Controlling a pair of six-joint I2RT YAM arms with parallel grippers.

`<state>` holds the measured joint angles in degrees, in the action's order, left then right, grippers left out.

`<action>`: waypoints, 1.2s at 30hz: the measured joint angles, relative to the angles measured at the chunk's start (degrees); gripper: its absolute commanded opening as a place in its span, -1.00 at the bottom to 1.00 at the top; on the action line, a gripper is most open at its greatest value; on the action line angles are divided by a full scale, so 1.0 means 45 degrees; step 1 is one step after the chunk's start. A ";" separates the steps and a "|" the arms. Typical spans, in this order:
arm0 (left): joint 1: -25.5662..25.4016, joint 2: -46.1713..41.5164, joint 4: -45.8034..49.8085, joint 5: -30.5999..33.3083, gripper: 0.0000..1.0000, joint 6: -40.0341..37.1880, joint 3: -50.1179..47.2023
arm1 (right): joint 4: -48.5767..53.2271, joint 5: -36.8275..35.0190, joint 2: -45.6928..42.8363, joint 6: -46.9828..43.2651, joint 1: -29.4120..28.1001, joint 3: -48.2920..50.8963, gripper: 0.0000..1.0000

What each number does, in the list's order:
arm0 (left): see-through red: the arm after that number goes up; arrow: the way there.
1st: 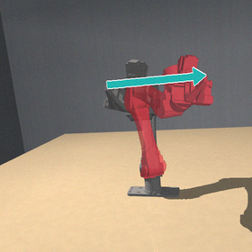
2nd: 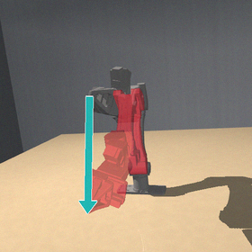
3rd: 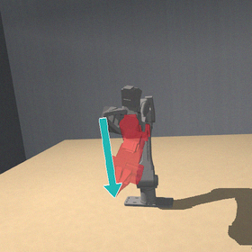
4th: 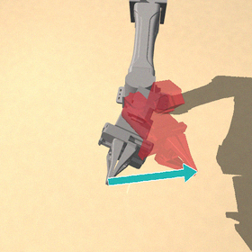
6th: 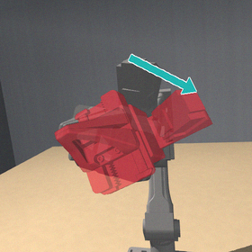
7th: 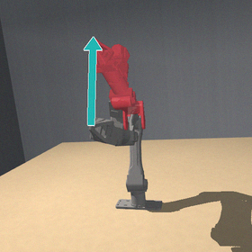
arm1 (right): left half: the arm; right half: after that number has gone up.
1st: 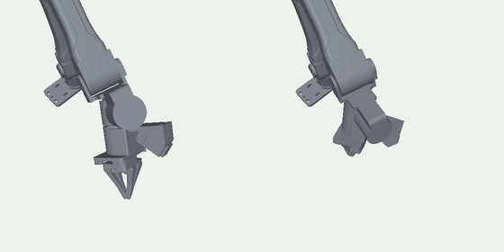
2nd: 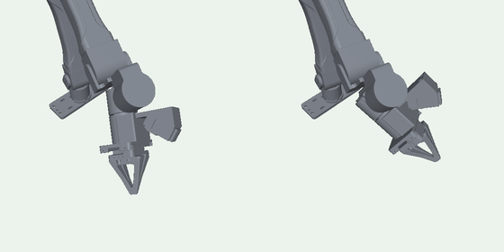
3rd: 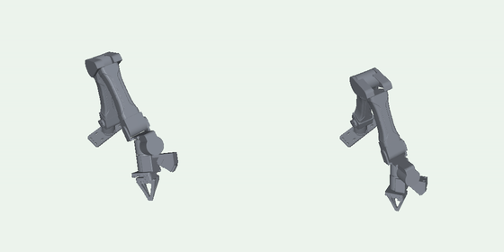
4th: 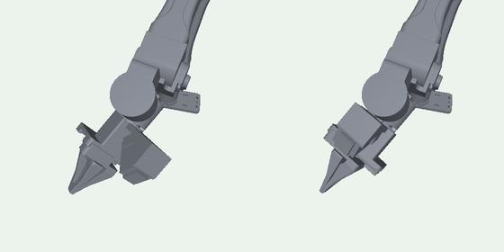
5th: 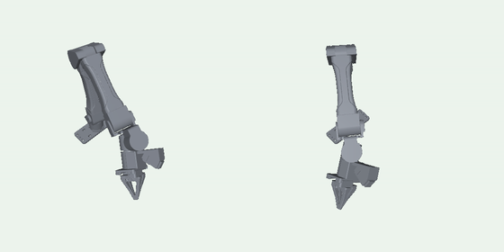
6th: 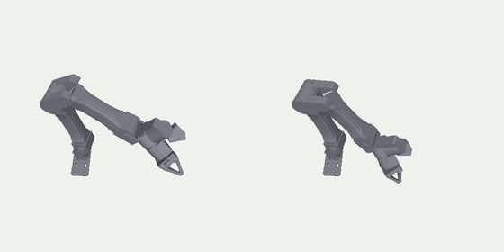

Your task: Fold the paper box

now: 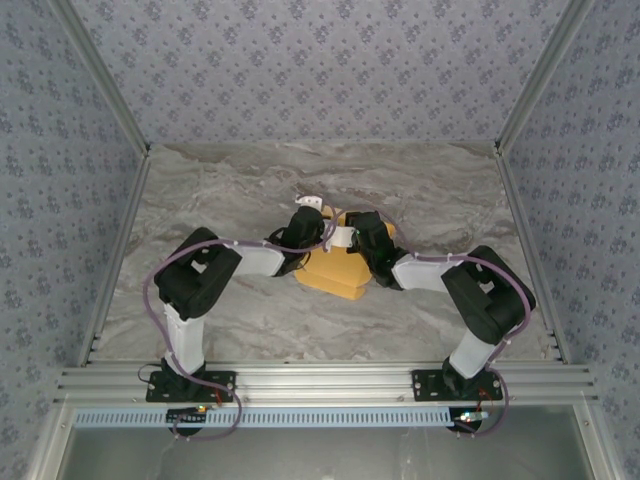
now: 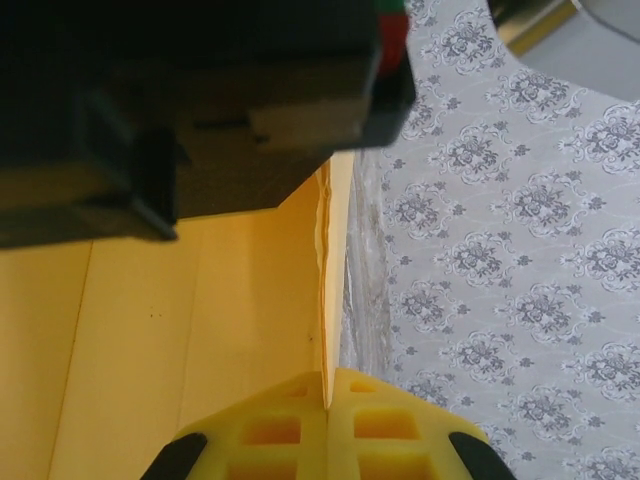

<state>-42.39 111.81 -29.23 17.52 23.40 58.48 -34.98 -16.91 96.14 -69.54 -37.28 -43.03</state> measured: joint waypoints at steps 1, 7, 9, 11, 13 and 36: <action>-0.0049 0.0000 0.0029 0.0151 -0.67 0.0039 0.0000 | 0.0019 0.0029 -0.0010 0.0029 -0.0010 0.0000 -1.00; -0.0306 0.0039 -0.0044 0.0918 -0.72 0.0107 0.0000 | 0.0029 0.0044 -0.0034 0.0044 -0.0039 0.0000 -1.00; -0.0374 0.0044 -0.0078 0.1141 -0.73 0.0092 -0.0005 | 0.0029 0.0049 -0.0039 0.0083 -0.0053 0.0000 -1.00; -0.0427 0.0044 -0.0078 0.1316 -0.75 0.0034 -0.0005 | 0.0029 0.0063 -0.0063 0.0126 -0.0058 0.0000 -1.00; -0.0481 0.0044 -0.0083 0.1491 -0.77 0.0010 -0.0005 | 0.0044 0.0107 -0.0107 0.0170 -0.0058 0.0000 -1.00; 0.0155 -0.0049 -0.2157 -0.0083 -0.15 -0.0471 -0.1277 | 0.0719 0.0277 -0.0345 0.0525 -0.0083 -0.0068 -1.00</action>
<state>-41.69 111.59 -38.94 17.15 21.28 52.73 -31.75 -15.66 94.59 -67.18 -37.65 -43.33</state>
